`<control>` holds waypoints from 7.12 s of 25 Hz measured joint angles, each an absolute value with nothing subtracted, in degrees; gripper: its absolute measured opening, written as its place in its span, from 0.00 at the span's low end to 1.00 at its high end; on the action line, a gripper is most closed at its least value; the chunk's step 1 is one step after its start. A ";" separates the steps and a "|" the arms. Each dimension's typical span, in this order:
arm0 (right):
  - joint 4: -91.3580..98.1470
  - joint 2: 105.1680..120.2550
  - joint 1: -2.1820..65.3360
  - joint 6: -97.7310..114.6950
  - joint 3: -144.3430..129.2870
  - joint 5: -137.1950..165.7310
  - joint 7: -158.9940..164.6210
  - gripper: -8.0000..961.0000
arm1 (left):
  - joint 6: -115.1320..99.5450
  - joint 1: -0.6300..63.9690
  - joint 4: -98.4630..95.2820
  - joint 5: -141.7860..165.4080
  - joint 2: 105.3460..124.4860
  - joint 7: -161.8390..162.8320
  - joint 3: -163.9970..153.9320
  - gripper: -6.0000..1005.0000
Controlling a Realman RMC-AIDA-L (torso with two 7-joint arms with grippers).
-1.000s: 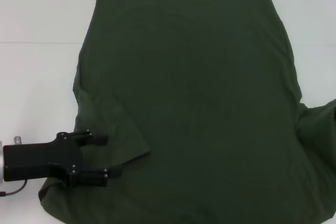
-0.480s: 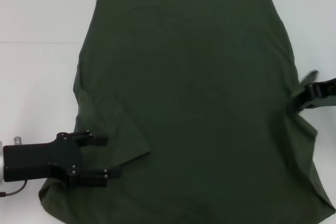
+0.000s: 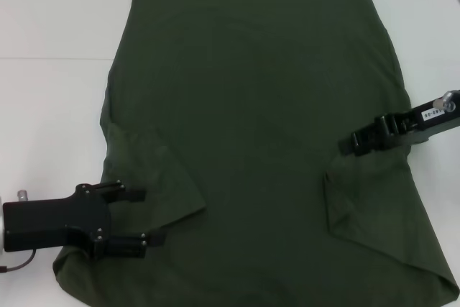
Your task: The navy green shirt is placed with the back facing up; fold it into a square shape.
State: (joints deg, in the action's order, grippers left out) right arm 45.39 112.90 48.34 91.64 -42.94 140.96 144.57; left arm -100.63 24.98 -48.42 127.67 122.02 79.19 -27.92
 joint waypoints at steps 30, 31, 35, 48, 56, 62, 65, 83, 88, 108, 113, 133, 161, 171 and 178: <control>34.90 115.76 20.41 100.81 -34.24 115.44 69.50 0.95 | -110.88 24.27 -47.45 127.53 119.71 107.91 -23.37 0.93; 34.94 116.05 20.10 100.73 -34.25 115.69 68.03 0.95 | -111.20 24.39 -47.97 129.01 119.30 111.71 -23.28 0.93; 35.06 117.00 19.65 99.07 -34.01 117.82 64.11 0.95 | -112.00 26.08 -49.61 136.24 118.01 123.41 -22.06 0.93; 35.05 118.47 19.42 93.71 -33.47 118.16 60.21 0.95 | -106.29 30.95 -57.03 152.29 116.62 140.86 -21.27 0.93; 35.12 118.43 19.42 93.42 -33.05 118.01 60.20 0.95 | -102.71 31.54 -60.42 156.67 117.31 145.80 -27.82 0.93; 35.49 118.48 19.42 93.71 -32.69 117.99 60.50 0.95 | -100.23 31.63 -59.18 156.91 118.02 146.27 -30.61 0.93; 35.50 118.47 19.42 93.75 -32.69 118.02 60.53 0.95 | -99.35 31.64 -58.50 156.93 118.04 146.20 -30.88 0.93; 35.51 118.57 19.71 93.42 -32.69 118.22 60.40 0.95 | -97.11 31.78 -55.86 156.98 118.11 145.60 -31.95 0.93; 35.51 118.57 19.84 93.24 -32.69 118.21 60.49 0.95 | -96.30 32.00 -54.80 156.97 118.13 145.60 -33.03 0.93; 35.51 118.56 19.77 93.39 -32.69 117.96 60.64 0.95 | -96.05 32.17 -54.98 158.28 118.00 144.80 -33.22 0.92; 35.51 118.56 19.77 93.50 -32.69 117.94 60.65 0.95 | -96.66 32.41 -54.75 157.76 118.34 144.77 -33.22 0.91; 35.54 118.50 20.02 94.07 -32.63 117.76 60.72 0.95 | -94.96 34.70 -52.89 158.41 119.58 143.75 -35.02 0.90; 40.50 117.28 19.71 98.88 -30.57 118.02 76.56 0.95 | -95.80 34.87 -52.58 158.08 119.44 142.48 -36.66 0.05; 56.01 109.71 21.67 112.31 -29.43 122.83 129.74 0.95 | -95.46 34.66 -53.01 157.91 118.64 138.62 -34.26 0.04; 55.87 107.51 28.15 113.28 -28.63 139.51 145.52 0.95 | -95.66 35.26 -52.77 157.78 118.21 137.47 -33.38 0.04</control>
State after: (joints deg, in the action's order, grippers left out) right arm 55.87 107.51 28.15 113.28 -28.63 139.52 145.52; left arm -95.66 35.26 -52.77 157.78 118.21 137.47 -33.38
